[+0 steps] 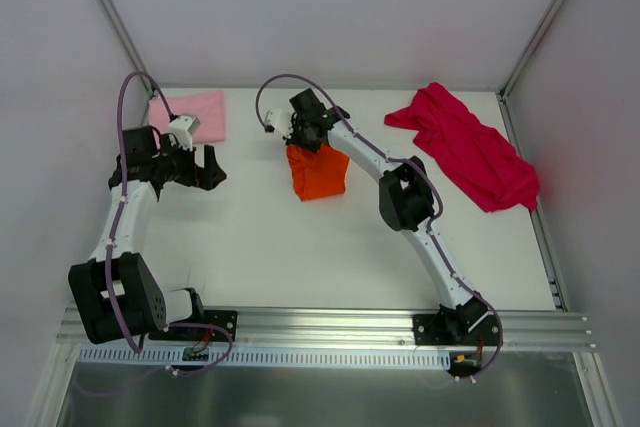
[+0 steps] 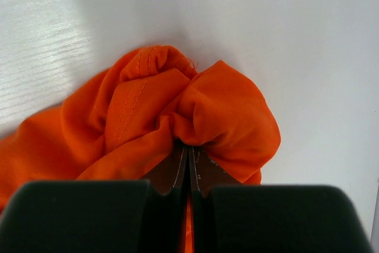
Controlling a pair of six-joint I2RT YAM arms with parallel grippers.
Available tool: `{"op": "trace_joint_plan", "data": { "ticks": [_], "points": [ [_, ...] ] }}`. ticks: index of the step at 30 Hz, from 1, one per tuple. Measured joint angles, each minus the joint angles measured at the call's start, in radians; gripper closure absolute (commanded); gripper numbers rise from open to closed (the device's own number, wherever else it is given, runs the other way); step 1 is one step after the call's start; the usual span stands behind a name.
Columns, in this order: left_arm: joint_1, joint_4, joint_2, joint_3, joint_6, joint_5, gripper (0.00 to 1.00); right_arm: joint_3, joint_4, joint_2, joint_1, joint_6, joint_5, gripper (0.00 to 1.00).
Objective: Fold and stack the t-shirts
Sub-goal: Put the neatly folded tshirt into the corner of the board with the left arm
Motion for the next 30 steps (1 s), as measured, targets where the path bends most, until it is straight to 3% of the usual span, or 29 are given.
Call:
{"op": "trace_joint_plan", "data": {
  "ticks": [6, 11, 15, 18, 19, 21, 26, 30],
  "points": [
    [0.000, -0.002, 0.011, 0.030, 0.000, 0.001, 0.01, 0.010, -0.014, 0.000, -0.004, 0.018, -0.006, 0.99],
    [0.000, -0.002, -0.003, 0.041, 0.000, 0.005, 0.01, 0.000, 0.012, -0.008, -0.004, 0.061, 0.074, 0.98],
    [0.000, -0.002, -0.044, 0.040, 0.000, 0.014, 0.01, -0.002, 0.000, -0.056, -0.007, 0.074, 0.188, 0.74],
    [0.000, 0.006, -0.081, 0.037, 0.000, 0.027, 0.01, -0.051, 0.014, -0.150, -0.009, 0.060, 0.274, 0.48],
    [0.000, 0.009, -0.089, 0.035, 0.001, 0.032, 0.01, -0.064, 0.016, -0.186, -0.010, 0.050, 0.295, 0.22],
    [0.000, 0.014, -0.092, 0.029, 0.001, 0.040, 0.01, -0.078, 0.021, -0.265, -0.011, 0.028, 0.324, 0.01],
    [0.000, 0.029, -0.092, -0.011, 0.001, 0.056, 0.01, -0.163, 0.074, -0.473, -0.006, -0.035, 0.381, 0.00],
    [0.000, 0.032, -0.103, -0.033, 0.000, 0.063, 0.01, -0.349, 0.145, -0.663, -0.025, -0.041, 0.423, 0.00]
  ]
}}
